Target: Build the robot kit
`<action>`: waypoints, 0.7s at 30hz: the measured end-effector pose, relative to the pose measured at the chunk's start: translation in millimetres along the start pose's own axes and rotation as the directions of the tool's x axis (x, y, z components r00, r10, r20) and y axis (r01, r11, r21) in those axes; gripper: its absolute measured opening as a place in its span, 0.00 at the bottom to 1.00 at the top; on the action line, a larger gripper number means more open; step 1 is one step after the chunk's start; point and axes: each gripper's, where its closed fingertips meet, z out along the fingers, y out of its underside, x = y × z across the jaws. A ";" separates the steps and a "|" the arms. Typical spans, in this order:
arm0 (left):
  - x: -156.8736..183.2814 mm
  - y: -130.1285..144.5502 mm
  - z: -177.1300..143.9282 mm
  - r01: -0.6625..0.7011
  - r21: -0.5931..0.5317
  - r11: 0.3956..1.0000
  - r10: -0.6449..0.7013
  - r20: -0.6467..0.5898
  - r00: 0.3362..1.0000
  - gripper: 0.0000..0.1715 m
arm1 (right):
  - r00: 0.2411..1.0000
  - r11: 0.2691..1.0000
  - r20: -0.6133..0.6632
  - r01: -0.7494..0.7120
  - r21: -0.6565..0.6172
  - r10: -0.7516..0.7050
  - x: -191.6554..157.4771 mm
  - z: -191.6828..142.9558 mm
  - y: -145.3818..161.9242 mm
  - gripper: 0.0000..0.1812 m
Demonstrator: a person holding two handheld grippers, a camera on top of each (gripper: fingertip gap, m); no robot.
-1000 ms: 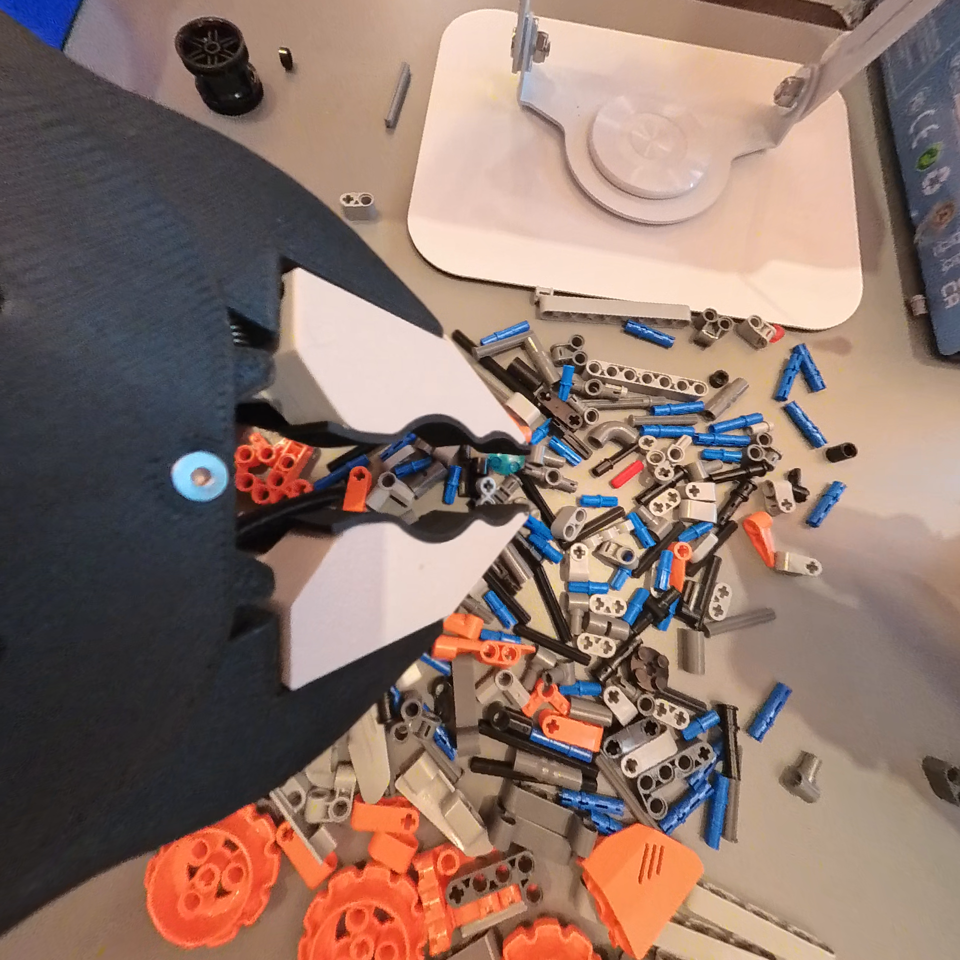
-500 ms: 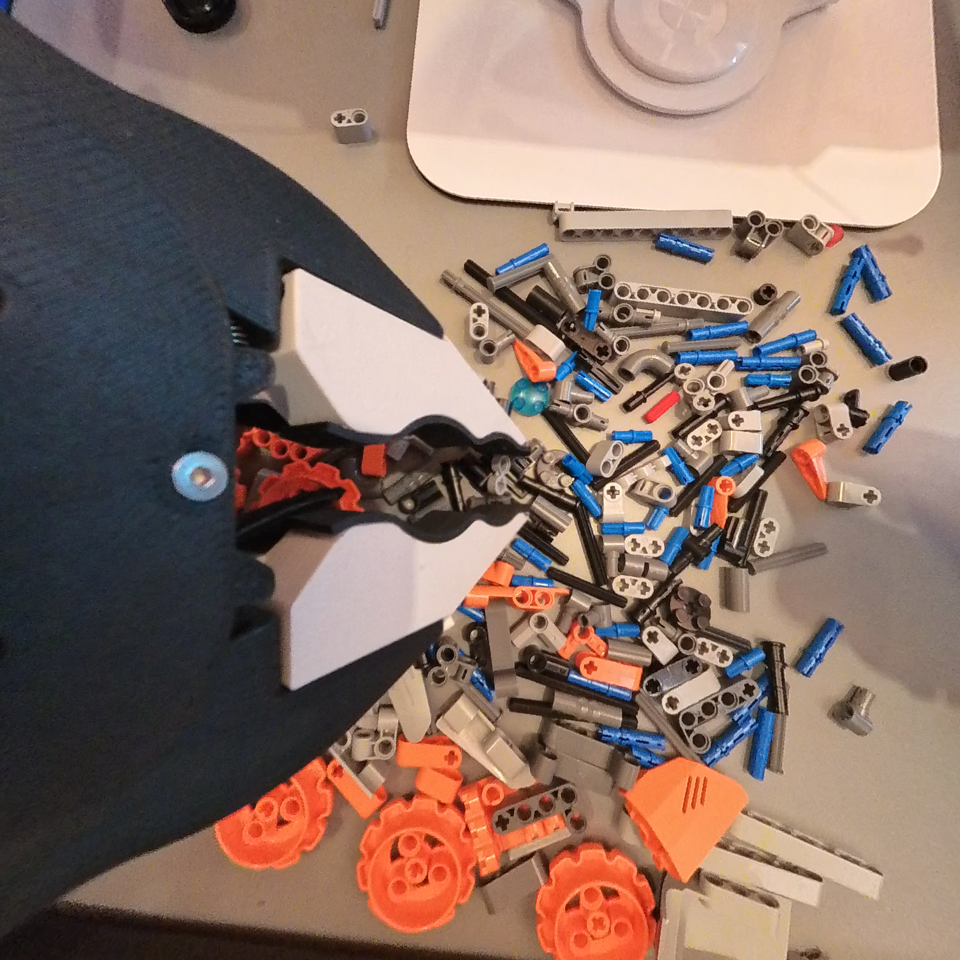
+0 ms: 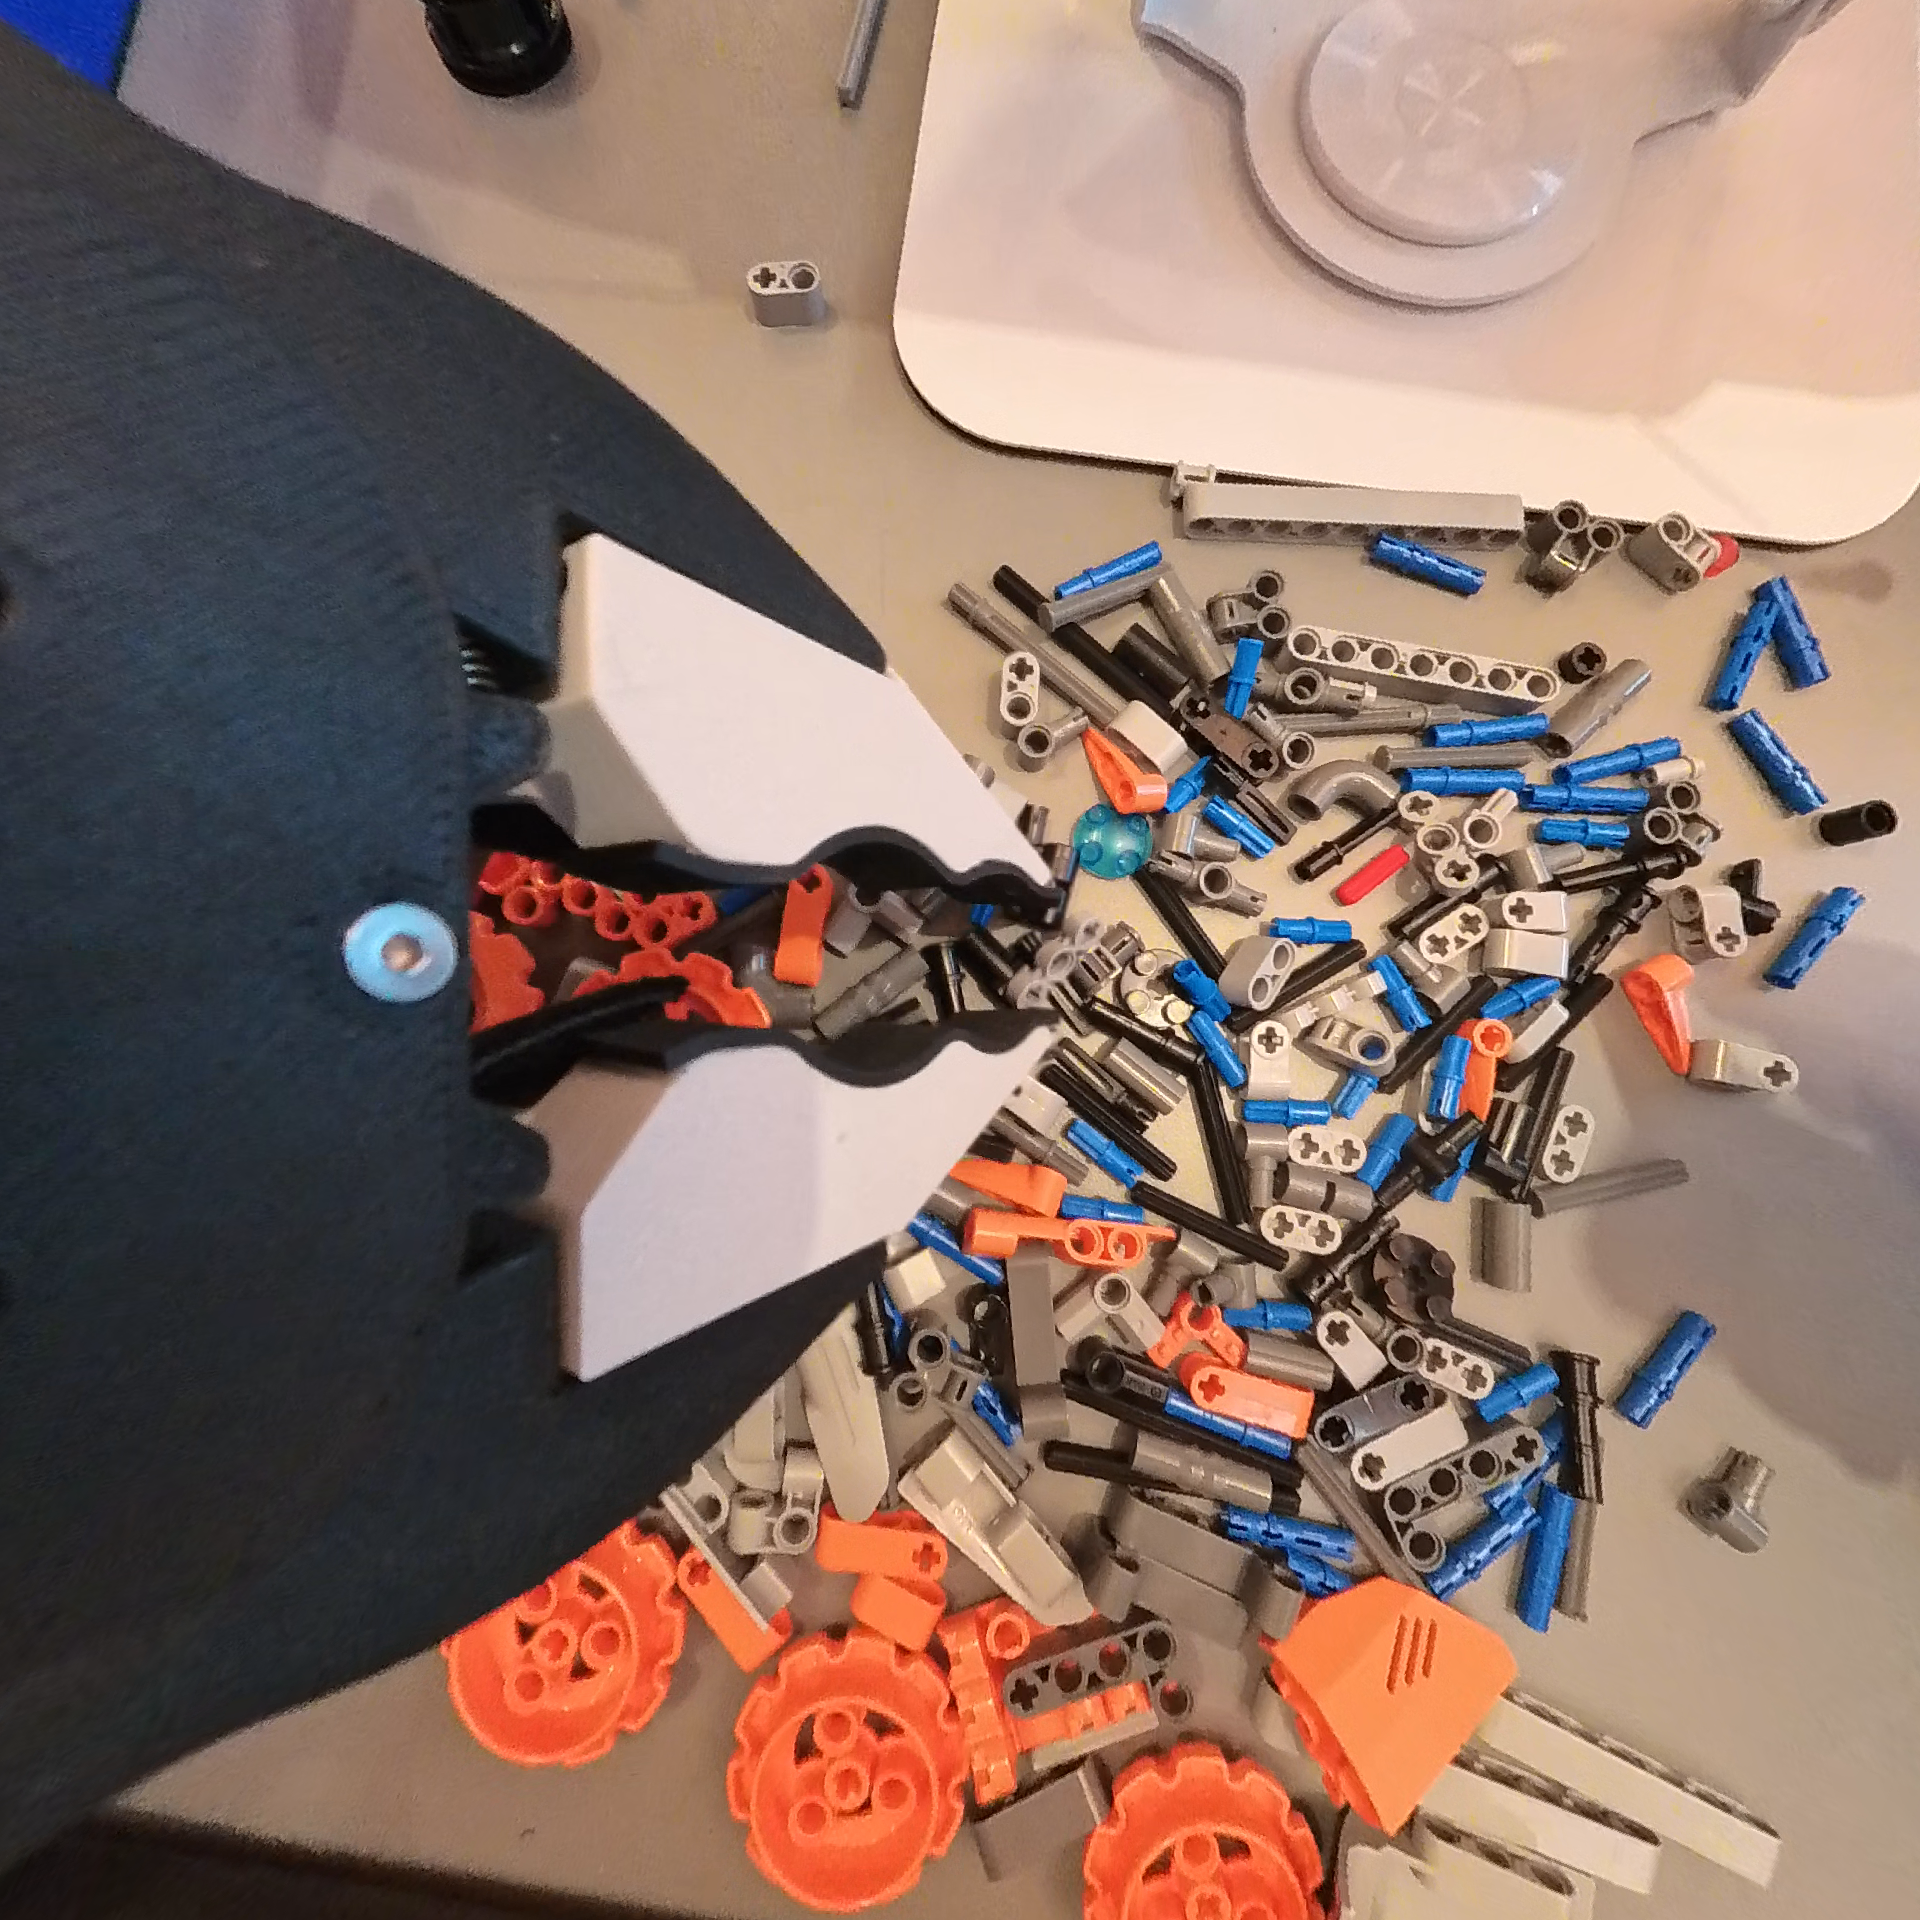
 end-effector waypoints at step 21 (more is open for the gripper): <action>-8.9 -3.8 -7.6 0.008 0.042 0.999 -0.011 0.049 0.999 0.10 | 0.999 0.999 -0.050 -0.017 0.037 0.019 12.7 -13.3 -1.5 0.06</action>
